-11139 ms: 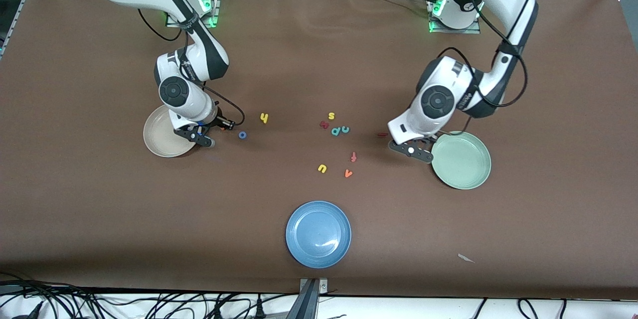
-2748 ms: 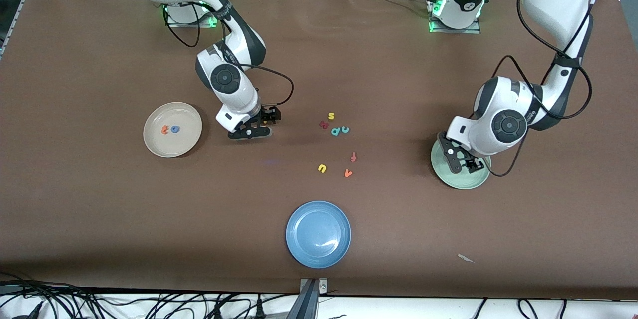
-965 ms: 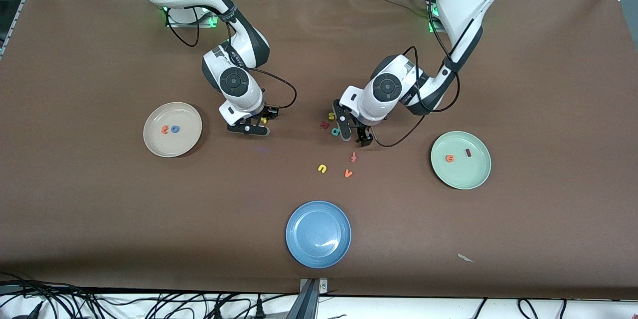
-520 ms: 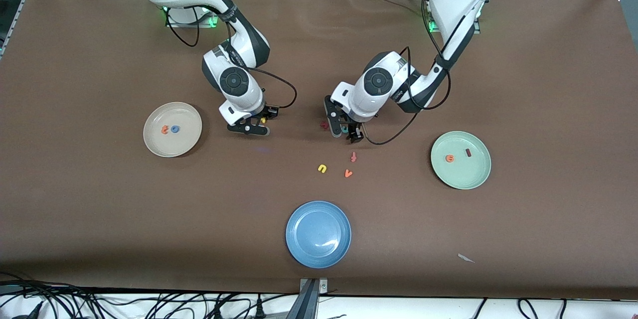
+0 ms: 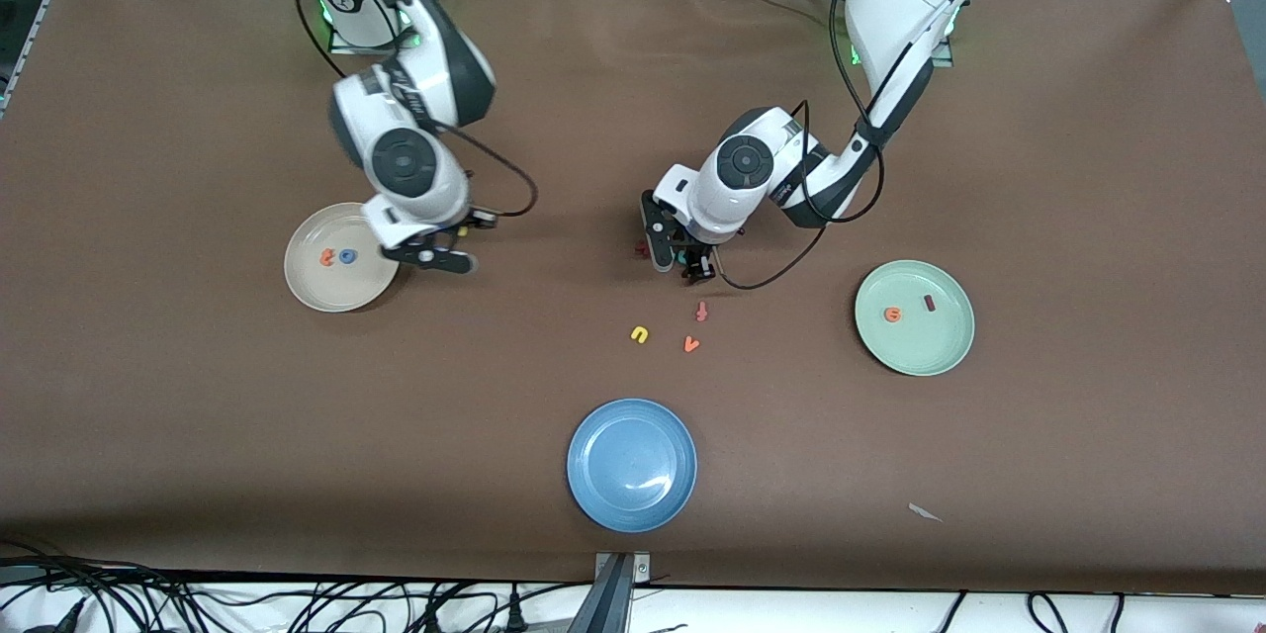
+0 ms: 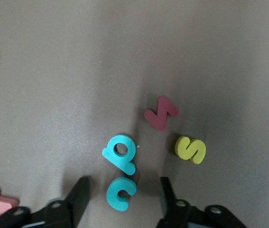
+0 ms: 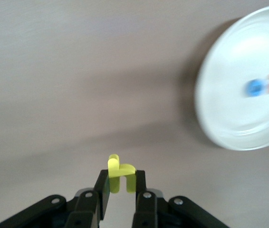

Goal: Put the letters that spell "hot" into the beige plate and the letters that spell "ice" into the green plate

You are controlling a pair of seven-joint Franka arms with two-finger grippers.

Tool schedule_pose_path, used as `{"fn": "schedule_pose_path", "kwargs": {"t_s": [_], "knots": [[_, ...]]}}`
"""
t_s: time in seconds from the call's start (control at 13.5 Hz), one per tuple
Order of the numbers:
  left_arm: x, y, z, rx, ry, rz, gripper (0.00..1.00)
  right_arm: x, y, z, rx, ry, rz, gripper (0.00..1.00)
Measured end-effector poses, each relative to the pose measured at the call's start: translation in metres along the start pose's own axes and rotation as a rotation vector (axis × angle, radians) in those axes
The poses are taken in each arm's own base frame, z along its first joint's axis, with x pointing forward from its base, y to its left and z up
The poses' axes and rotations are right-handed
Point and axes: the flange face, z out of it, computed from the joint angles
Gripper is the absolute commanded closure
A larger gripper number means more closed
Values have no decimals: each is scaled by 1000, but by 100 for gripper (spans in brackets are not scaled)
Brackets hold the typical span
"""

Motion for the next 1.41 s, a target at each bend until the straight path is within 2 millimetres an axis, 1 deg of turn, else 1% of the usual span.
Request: {"fn": "schedule_pose_path", "kwargs": {"t_s": [0.07,0.22,0.37,0.45,0.52,0.67,0.74,0.82,0.89,0.97,1.04,1.11,1.19,1.26,1.41], "knots": [[1,-1,-1,6,0,7,100,10,23,1,-18,-24,-21,88],[1,-2,-3,17,-3,22,100,29,67,13,-37,-63,-68,88],[1,-1,-3,11,-15,23,100,41,104,33,-42,-97,-130,88],[0,-1,-4,5,-27,23,100,44,116,44,-32,-107,-151,88],[-1,-1,-5,0,-40,22,100,45,124,57,-22,-105,-164,88],[-3,-3,-11,-10,-67,20,100,40,128,86,-8,-71,-179,88],[-3,-7,-19,-12,-81,16,100,36,128,99,-5,-59,-182,87],[-5,-11,-29,-12,-94,9,100,33,127,109,-5,-57,-185,86],[-8,-17,-42,-11,-105,-2,100,31,127,114,-5,-56,-188,78],[-14,-25,-56,-11,-122,-17,100,32,127,116,-5,-54,-192,50],[-24,-35,-71,-12,-147,-38,100,32,127,115,-3,-48,-193,29],[-35,-45,-85,-14,-168,-61,100,33,126,114,-2,-42,-193,26],[-48,-56,-97,-14,-185,-88,100,34,127,111,1,-35,-192,25],[-62,-68,-106,-16,-197,-112,100,37,127,104,6,-21,-190,20],[-92,-94,-114,-20,-206,-110,100,45,134,80,21,24,-172,2]]}}
